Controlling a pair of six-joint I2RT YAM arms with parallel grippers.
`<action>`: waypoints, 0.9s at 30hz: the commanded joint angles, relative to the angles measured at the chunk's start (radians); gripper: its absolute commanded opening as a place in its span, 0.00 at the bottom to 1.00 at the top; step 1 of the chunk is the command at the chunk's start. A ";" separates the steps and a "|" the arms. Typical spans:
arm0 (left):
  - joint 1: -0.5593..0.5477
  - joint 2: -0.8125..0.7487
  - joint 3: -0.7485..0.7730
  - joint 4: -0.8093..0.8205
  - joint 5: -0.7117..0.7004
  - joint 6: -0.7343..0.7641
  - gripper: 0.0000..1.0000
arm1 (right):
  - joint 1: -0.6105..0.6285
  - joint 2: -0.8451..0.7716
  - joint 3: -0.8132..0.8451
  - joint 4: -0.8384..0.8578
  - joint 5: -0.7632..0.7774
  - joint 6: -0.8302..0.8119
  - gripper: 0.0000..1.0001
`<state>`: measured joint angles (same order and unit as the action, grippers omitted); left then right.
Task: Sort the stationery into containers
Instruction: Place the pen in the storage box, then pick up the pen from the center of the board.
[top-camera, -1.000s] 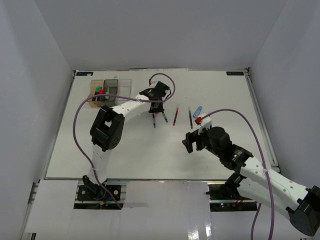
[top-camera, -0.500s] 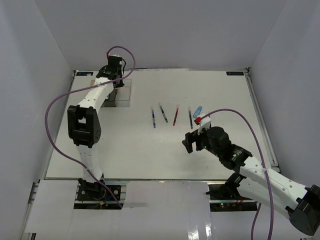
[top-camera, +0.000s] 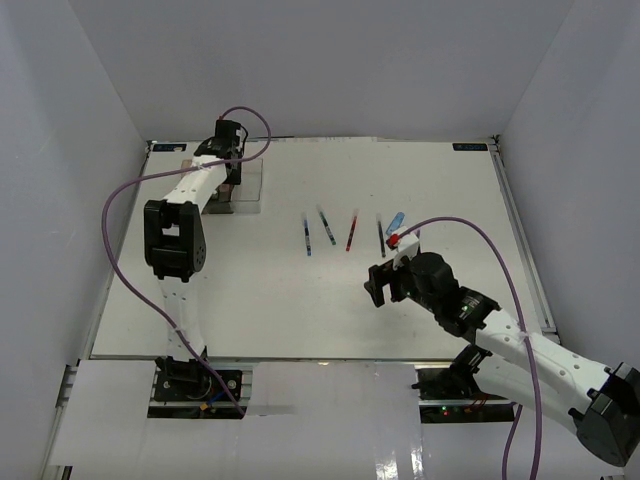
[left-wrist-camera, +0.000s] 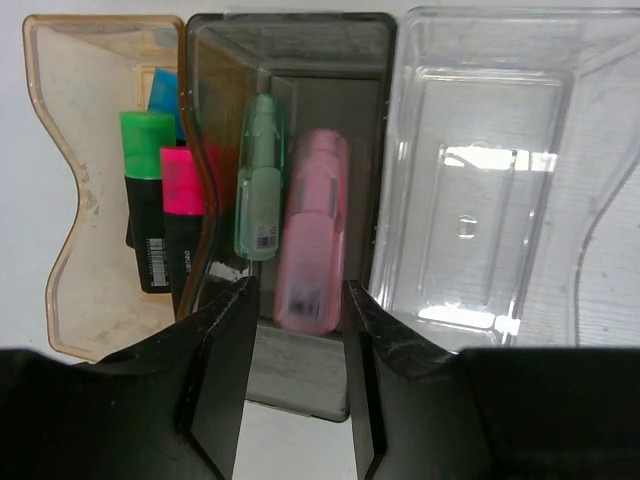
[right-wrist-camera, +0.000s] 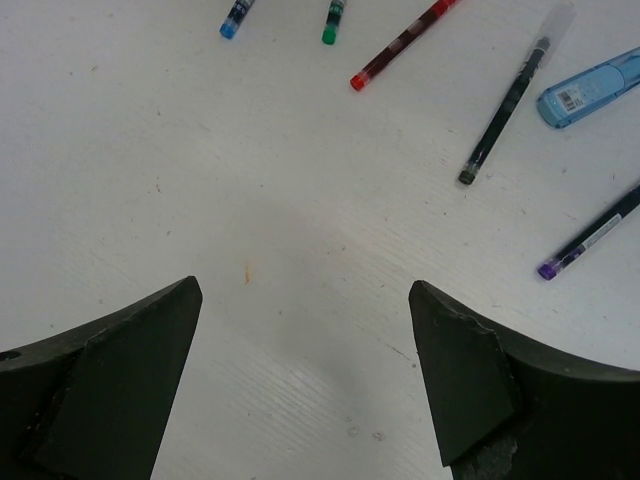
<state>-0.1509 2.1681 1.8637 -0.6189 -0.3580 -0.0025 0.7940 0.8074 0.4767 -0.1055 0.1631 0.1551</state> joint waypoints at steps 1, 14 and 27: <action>0.030 -0.036 -0.014 -0.001 -0.003 0.010 0.50 | 0.001 0.015 0.042 0.013 0.029 0.017 0.91; 0.039 -0.198 -0.090 -0.010 0.131 -0.123 0.94 | -0.039 0.229 0.242 -0.063 0.306 0.145 0.91; 0.037 -0.901 -0.849 0.262 0.441 -0.320 0.98 | -0.321 0.766 0.583 -0.157 0.277 0.337 0.93</action>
<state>-0.1104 1.3796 1.1866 -0.4900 -0.0429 -0.2657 0.5148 1.4990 0.9886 -0.2310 0.4221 0.4179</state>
